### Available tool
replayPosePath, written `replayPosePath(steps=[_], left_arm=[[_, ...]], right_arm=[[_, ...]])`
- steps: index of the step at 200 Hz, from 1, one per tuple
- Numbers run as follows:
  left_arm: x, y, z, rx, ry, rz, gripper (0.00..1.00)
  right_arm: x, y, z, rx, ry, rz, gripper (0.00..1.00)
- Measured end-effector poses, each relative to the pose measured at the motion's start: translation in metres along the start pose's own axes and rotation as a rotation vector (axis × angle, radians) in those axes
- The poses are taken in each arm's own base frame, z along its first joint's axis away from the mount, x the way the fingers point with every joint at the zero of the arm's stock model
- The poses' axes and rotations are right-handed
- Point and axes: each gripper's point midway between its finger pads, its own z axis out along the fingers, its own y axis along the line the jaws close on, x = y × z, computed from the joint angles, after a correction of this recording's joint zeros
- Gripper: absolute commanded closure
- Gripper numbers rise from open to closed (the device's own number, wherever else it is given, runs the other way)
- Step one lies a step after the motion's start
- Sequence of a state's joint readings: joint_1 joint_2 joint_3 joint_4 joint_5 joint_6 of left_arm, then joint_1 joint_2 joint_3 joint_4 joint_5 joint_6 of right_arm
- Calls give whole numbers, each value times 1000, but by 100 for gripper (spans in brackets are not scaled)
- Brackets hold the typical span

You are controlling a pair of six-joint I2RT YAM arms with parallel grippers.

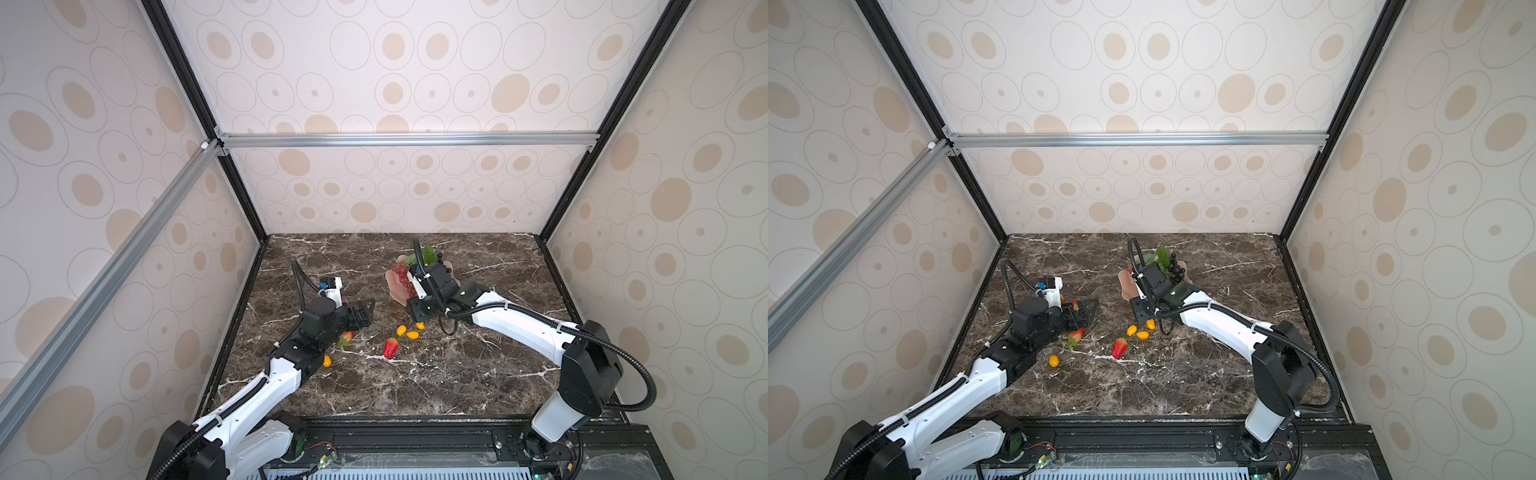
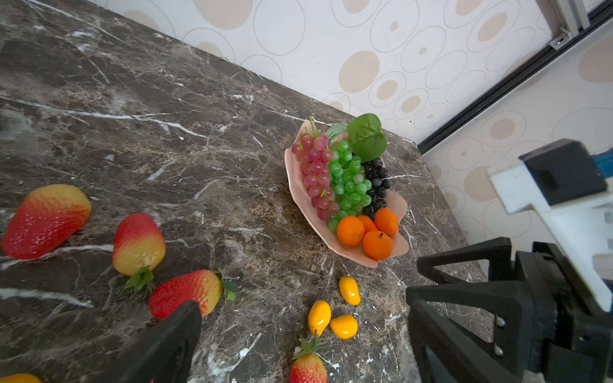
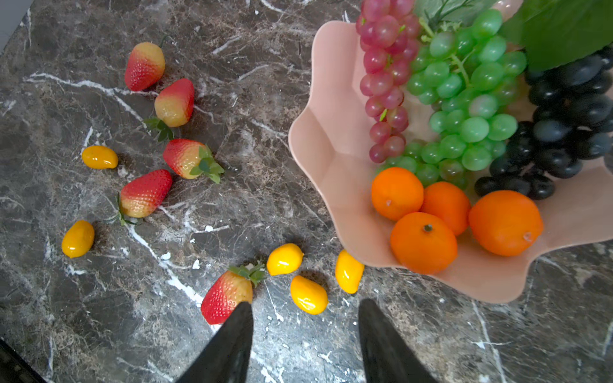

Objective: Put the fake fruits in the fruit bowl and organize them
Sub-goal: 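Move the open right gripper toward the strawberry beside the yellow fruits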

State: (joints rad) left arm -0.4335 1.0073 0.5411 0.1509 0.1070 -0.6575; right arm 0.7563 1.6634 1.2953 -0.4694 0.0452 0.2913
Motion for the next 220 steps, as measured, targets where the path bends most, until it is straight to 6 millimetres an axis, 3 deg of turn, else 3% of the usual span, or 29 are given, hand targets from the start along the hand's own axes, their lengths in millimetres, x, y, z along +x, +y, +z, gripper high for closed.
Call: replayPosePath(steps=[76,117,178,220], left_arm=[[9,30,-11,-43,29,-58,2],[13,38,-16,-46,41,-78,2],[22,28,-22,-19,72,-50,2],[50,8,-24,16,113,-8,2]], right_arm=[[31,40,22,-21,78,45,47],[48,48,42,8,135,66,49],[40,48,39,14,158,-106,44],[86,34,44,9,260,-235,39]])
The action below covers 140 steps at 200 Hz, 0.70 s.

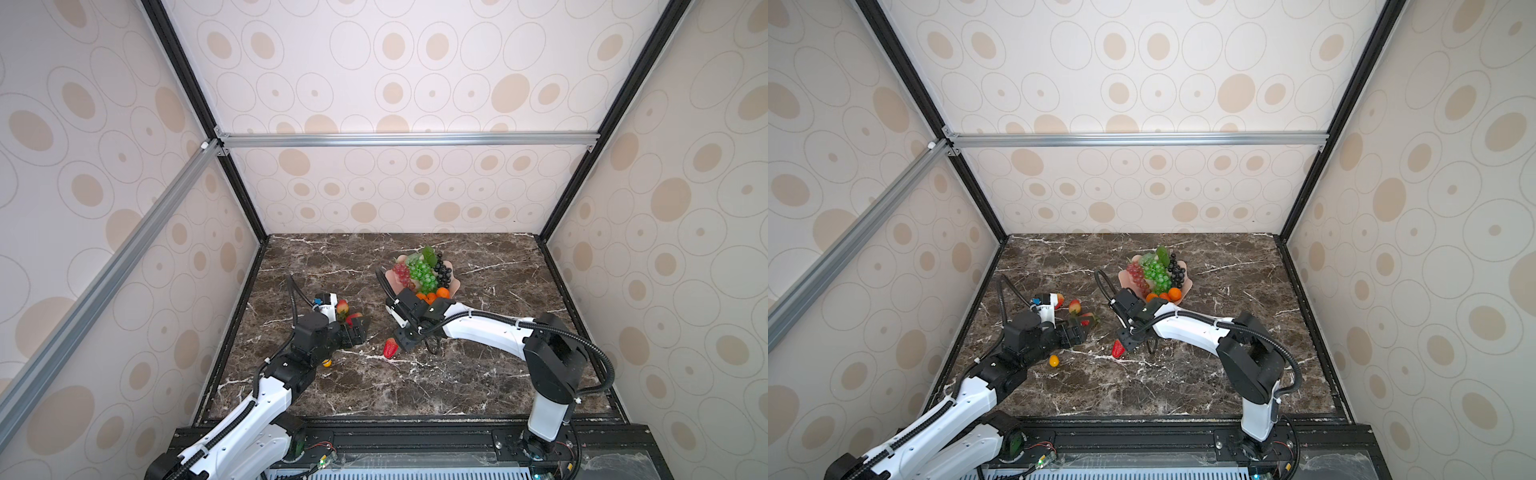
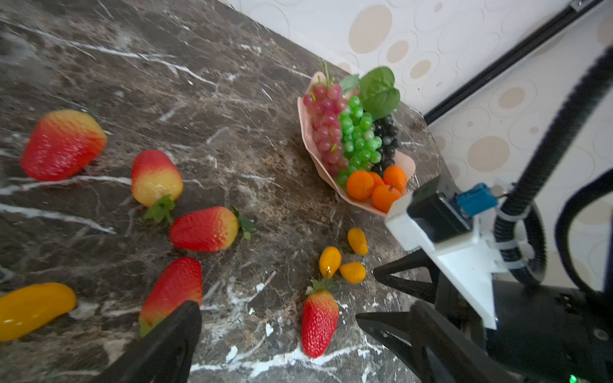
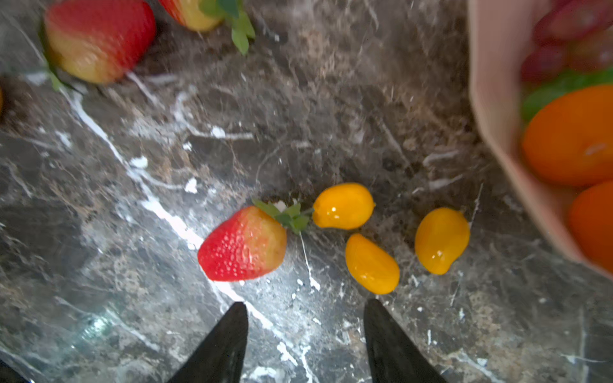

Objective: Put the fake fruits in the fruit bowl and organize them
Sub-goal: 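Move the open right gripper toward the strawberry beside the yellow fruits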

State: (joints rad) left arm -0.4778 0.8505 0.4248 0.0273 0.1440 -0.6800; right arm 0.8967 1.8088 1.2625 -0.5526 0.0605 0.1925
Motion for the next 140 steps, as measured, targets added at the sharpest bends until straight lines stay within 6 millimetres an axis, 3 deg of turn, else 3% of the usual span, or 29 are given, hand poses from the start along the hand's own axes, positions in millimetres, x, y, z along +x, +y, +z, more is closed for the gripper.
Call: replayPosePath(steps=[21,47,140], left_arm=[[20,1,3,-9,35,0,2],[31,12,2,-48,41,-22,2],[9,45,-11,-171,-67,-92,2]], right_arm=[[19,-2,5,-4,30,-22,38],[25,-2,7,4,20,-35,35],[14,-1,12,159,-55,-123,14]])
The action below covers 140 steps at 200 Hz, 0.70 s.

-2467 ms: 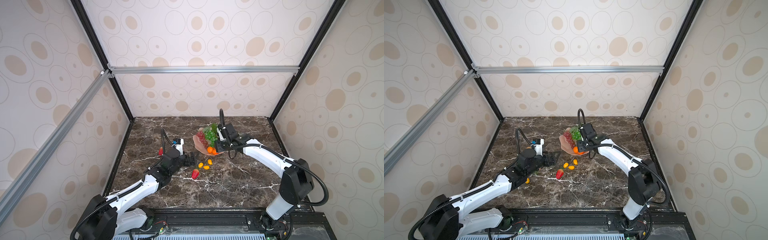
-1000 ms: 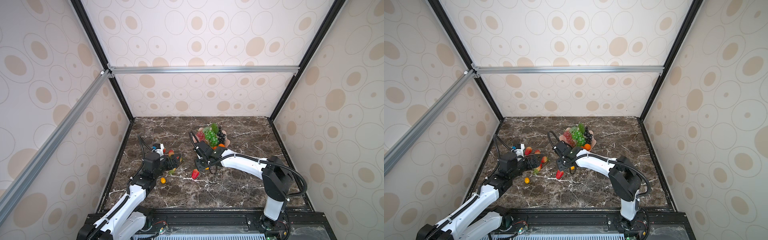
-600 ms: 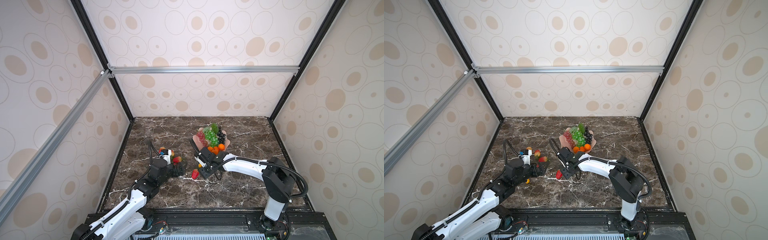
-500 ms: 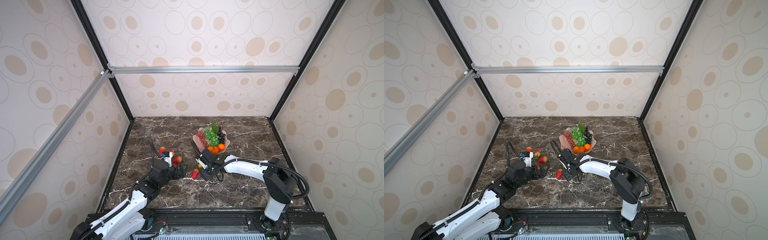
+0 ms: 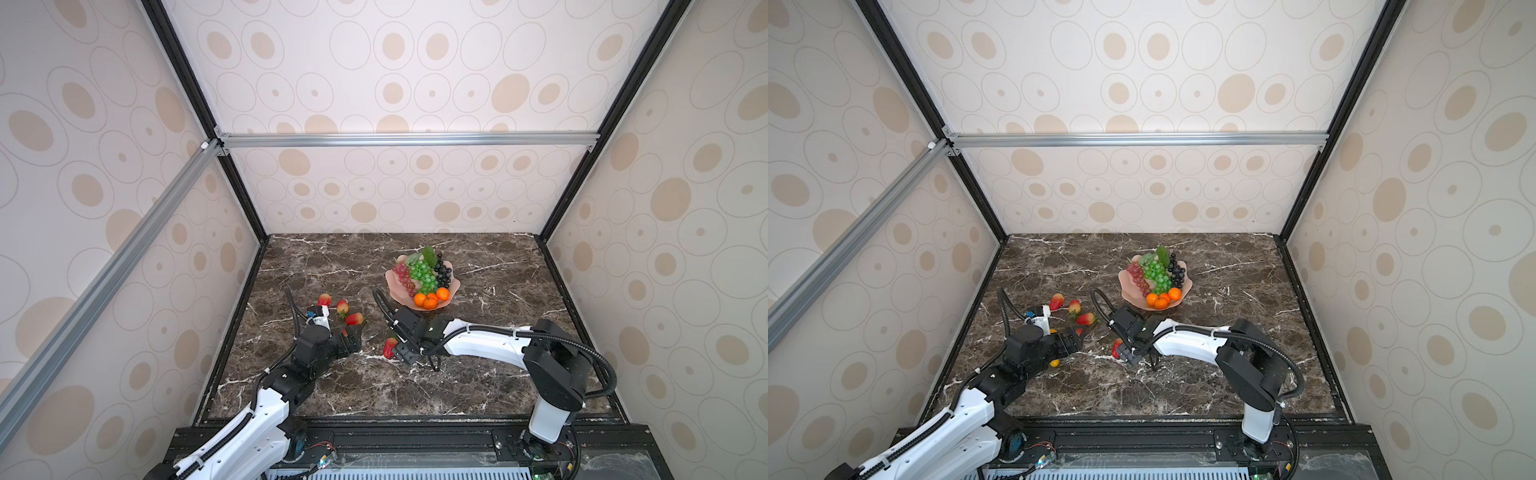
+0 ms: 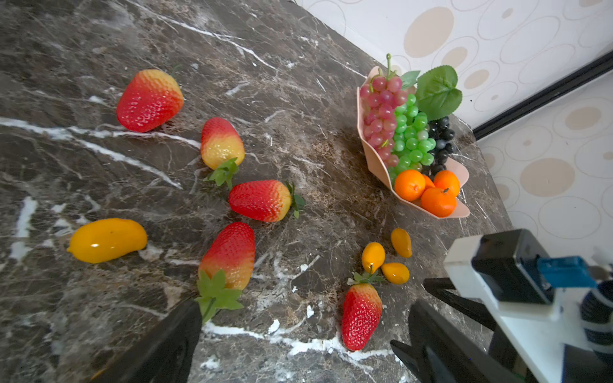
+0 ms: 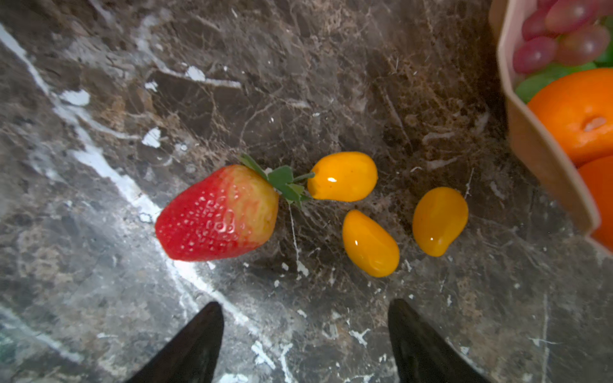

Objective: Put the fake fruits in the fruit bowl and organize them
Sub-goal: 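Move the open right gripper toward the strawberry beside the yellow fruits, then lower the right gripper over the red strawberry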

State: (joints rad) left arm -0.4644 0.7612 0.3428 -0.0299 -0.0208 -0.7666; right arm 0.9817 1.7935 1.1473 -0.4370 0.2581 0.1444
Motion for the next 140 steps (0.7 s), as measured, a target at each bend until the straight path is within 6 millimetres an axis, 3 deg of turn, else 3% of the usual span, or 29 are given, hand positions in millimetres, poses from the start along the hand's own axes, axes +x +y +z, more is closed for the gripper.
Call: replayPosePath(steps=[49,140], left_arm=[[-12,13,-6,-34,-40,-30,2],[-14,21,-8,-60,-30,-24,2]], right_arm=[[5,2,8,40,20,-41,14],[-15,9,17,48,6,-49,13]])
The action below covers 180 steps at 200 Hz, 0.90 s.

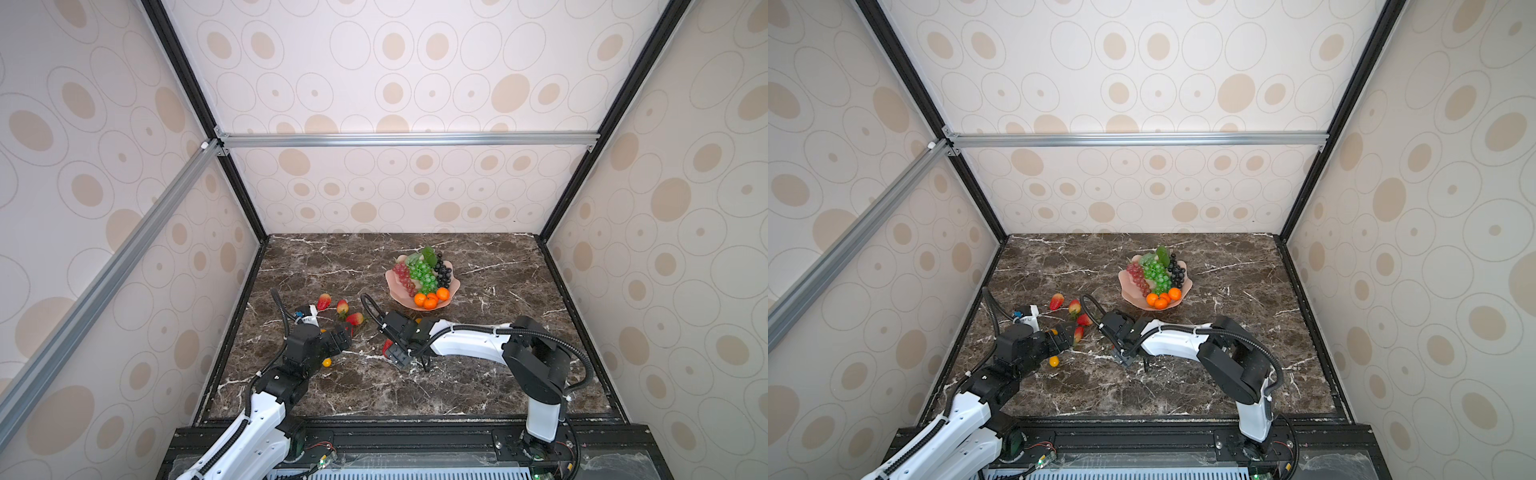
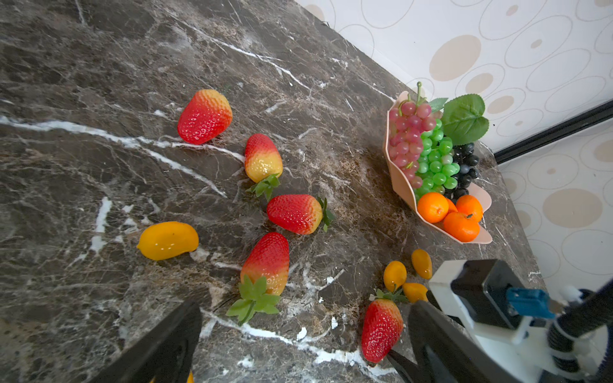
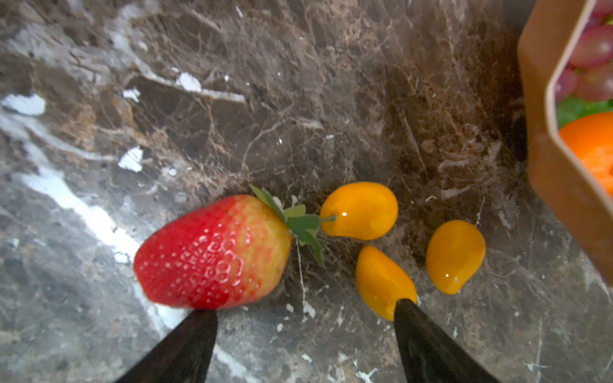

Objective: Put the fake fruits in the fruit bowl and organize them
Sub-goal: 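Lower the right gripper over the red strawberry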

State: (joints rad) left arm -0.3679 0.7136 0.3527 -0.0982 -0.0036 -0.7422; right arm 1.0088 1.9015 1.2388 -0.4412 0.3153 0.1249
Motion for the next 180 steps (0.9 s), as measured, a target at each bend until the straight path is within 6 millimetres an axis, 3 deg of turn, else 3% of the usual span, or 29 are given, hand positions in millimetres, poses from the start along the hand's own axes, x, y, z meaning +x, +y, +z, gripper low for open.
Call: replayPosePath(steps=[104,162,180], left_arm=[[4,-1,2,8,22,1,2],[6,-8,3,47,39,13,2],[8,-15,4,87,52,35,2]], right_arm=[[-38,10,12,-9,-23,6,14],[-36,19,12,-64,-8,13,15],[-33,24,4,-122,-24,29,15]])
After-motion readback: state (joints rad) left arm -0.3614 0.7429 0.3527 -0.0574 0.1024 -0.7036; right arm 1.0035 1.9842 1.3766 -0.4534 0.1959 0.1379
